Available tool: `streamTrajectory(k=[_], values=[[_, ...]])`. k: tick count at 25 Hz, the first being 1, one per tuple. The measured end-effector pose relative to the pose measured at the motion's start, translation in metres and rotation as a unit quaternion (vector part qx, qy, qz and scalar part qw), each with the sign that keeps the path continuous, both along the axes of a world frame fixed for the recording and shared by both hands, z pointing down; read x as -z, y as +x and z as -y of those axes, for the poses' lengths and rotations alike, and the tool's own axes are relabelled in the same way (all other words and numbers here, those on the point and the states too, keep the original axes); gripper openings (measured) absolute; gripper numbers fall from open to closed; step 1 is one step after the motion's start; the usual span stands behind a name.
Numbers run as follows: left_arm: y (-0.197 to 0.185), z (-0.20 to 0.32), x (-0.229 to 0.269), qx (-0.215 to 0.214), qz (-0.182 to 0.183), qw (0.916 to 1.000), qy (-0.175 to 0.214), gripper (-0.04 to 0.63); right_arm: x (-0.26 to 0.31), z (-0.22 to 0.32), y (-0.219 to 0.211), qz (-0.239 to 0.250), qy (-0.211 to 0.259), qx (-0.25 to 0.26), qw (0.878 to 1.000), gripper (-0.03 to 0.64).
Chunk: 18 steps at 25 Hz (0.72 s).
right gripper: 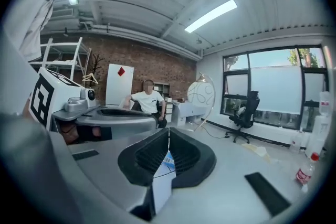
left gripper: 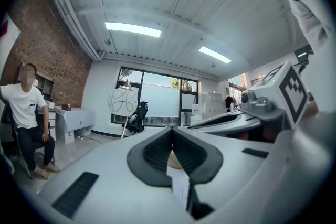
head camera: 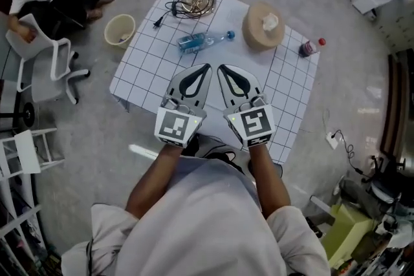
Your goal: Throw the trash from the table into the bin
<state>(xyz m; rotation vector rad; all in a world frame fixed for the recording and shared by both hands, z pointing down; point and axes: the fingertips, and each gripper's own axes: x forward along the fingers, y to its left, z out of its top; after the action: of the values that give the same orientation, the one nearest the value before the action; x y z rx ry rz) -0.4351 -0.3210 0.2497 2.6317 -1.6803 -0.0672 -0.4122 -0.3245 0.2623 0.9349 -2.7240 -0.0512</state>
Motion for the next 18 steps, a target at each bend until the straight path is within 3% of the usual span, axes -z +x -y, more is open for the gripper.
streamTrajectory(k=[7,18], values=[[-0.039,0.005,-0.007,0.035,-0.011,0.9993,-0.002,0.006,-0.010,0.012,-0.031,-0.078,0.011,0.070,0.994,0.020],[-0.053,0.006,-0.021,0.026,-0.017,0.9995,-0.011,0.006,-0.049,0.037,-0.071,-0.184,0.016,0.164,0.969,0.023]])
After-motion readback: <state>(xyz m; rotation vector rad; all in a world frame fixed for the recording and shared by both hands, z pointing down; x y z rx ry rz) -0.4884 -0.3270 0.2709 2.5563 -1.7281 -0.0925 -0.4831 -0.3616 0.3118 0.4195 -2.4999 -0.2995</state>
